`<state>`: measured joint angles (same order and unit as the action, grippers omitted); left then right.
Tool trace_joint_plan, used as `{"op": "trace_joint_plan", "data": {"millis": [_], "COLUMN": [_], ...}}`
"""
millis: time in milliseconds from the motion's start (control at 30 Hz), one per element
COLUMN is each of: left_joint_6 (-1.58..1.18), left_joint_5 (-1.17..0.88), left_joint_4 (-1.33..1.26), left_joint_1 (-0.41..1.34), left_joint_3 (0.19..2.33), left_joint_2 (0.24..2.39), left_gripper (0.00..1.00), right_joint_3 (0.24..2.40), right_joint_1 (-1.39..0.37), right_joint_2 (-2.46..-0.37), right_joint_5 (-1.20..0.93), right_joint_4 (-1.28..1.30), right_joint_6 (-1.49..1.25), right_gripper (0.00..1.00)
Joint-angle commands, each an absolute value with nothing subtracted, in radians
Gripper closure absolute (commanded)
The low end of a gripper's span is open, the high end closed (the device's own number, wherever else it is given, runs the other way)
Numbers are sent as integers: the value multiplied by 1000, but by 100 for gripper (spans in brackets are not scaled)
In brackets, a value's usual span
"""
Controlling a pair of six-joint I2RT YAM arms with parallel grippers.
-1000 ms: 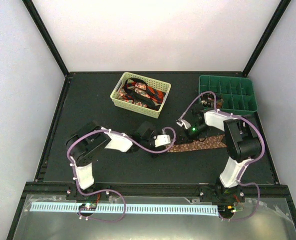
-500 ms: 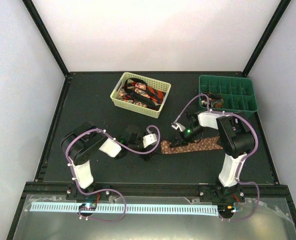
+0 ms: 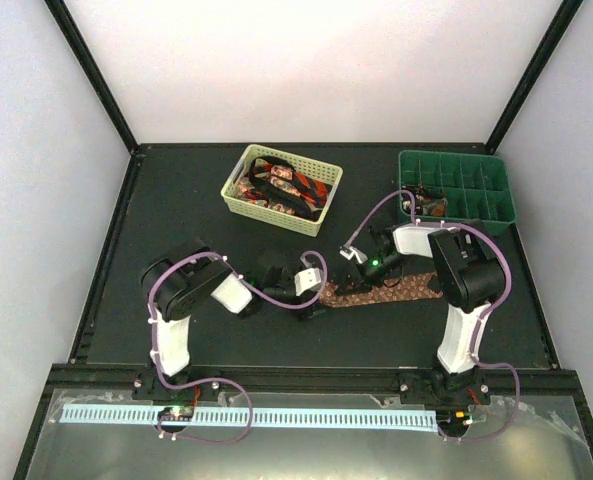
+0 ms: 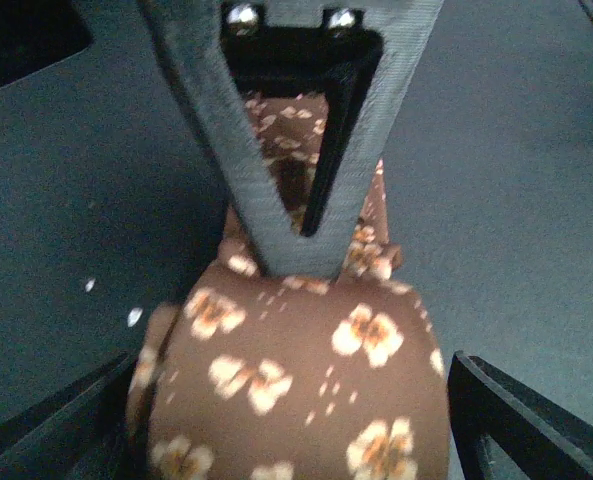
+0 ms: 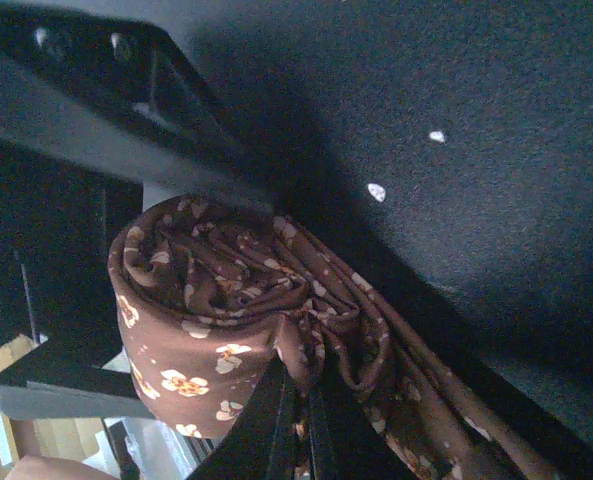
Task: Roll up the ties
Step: Roll the tie at the center of the board.
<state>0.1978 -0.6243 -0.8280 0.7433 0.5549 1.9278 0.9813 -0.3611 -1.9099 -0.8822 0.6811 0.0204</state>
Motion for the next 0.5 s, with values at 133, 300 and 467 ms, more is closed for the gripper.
{"op": "trace_joint_plan", "data": {"millis": [133, 300, 467], "left_joint_6": [259, 329, 402], "left_joint_5": [-598, -483, -350], "left_joint_4": [-819, -643, -393], "left_joint_1": [801, 832, 840], "left_joint_3": [626, 652, 676], "left_joint_2": [1963, 1922, 1857], "left_gripper": [41, 60, 66], "right_joint_3": [938, 943, 977], "right_joint_1": [-360, -361, -331], "right_joint_2": [-1962, -1930, -1851], "right_joint_5": [-741, -782, -802], "right_joint_4": [649, 652, 718], "right_joint_6": [25, 30, 78], "right_gripper": [98, 96, 81]}}
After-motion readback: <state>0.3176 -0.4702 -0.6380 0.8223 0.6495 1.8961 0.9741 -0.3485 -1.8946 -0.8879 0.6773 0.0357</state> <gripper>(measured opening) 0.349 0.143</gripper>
